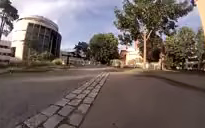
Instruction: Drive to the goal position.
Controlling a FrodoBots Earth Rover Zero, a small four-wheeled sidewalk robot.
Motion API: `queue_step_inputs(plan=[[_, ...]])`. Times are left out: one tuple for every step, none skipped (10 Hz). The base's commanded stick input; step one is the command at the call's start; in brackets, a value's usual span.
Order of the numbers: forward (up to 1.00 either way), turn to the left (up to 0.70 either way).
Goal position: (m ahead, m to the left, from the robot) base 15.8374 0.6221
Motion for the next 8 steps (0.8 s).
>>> queue_step_inputs(plan=[[0.45, 0.27], [0.45, 0.27], [0.45, 0.27], [0.45, 0.27], [0.45, 0.27], [0.45, 0.27], [0.45, 0.27], [0.45, 0.27]])
